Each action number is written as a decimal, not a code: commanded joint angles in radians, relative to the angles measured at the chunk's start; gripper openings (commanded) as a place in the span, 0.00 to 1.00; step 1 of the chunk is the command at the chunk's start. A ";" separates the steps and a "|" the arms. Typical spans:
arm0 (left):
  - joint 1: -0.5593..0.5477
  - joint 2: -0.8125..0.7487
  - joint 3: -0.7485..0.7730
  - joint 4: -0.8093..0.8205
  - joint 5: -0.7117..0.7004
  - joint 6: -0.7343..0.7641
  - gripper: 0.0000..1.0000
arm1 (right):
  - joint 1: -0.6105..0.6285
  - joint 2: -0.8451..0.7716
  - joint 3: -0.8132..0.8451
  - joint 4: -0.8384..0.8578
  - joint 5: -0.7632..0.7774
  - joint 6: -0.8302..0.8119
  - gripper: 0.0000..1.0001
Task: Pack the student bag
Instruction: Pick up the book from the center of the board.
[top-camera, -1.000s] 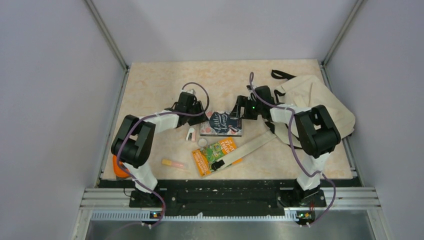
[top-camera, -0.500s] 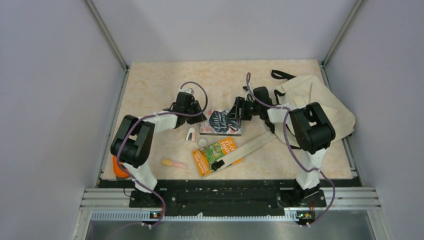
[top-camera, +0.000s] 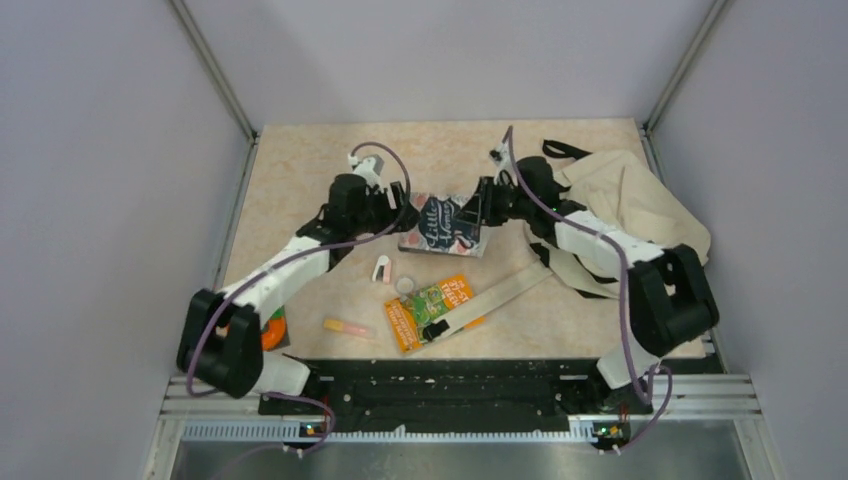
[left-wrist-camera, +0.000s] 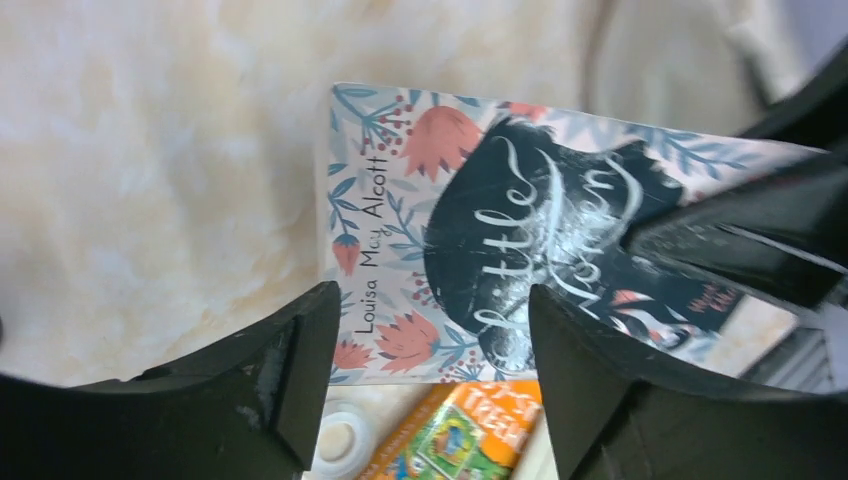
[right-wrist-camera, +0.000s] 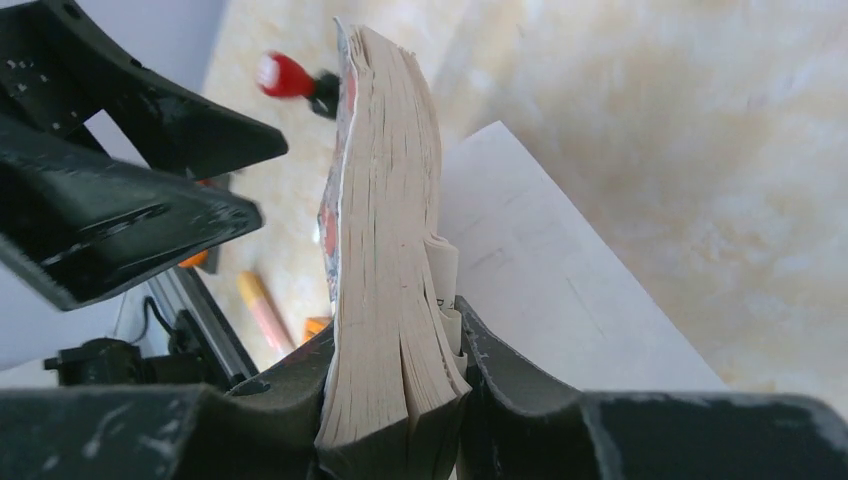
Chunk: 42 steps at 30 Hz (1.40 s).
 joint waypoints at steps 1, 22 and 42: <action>-0.006 -0.289 -0.004 -0.029 0.032 0.057 0.78 | 0.007 -0.271 0.044 0.025 0.046 -0.024 0.00; 0.040 -0.726 -0.044 -0.056 0.410 -0.212 0.96 | 0.010 -0.641 0.131 0.029 -0.304 0.007 0.00; 0.040 -0.755 -0.115 0.173 0.488 -0.341 0.10 | 0.053 -0.595 0.193 -0.145 -0.202 -0.130 0.56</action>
